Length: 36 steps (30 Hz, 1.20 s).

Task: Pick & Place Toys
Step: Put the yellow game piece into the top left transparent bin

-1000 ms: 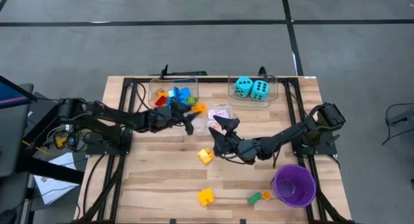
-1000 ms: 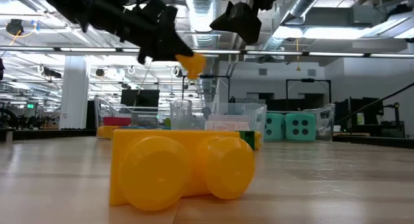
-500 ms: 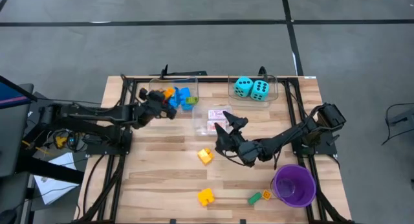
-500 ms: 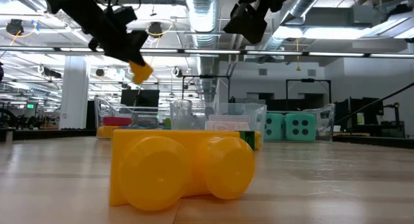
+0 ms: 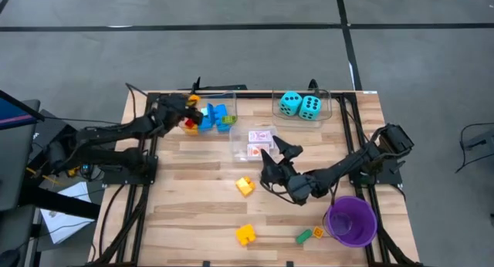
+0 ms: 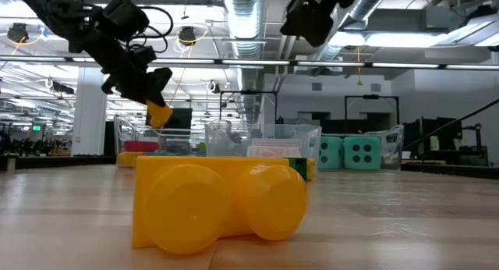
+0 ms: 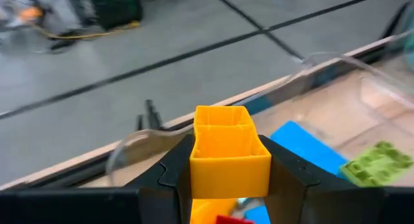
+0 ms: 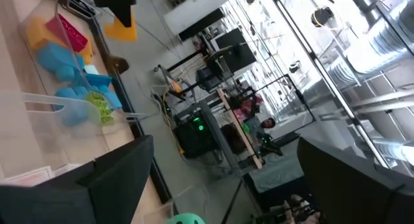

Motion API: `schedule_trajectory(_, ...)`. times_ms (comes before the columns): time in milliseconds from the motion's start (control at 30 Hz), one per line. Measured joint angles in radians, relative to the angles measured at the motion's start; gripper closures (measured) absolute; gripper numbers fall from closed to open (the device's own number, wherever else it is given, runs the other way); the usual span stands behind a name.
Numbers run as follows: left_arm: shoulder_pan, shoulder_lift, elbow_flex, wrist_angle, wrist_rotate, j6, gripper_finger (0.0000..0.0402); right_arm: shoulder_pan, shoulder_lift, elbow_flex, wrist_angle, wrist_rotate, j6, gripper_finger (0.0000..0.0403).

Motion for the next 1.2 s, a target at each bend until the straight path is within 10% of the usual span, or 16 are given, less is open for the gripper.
schedule_trajectory(400,0.140,0.096,-0.007,0.099,0.255,0.026,0.0276,0.032,0.000,0.000,0.001,0.041,0.026,0.0029)
schedule_trajectory(1200,0.177,0.130,-0.007,0.134,0.271,0.049,0.0208,0.042,0.001,0.000,0.001,0.082,0.040,0.0029)
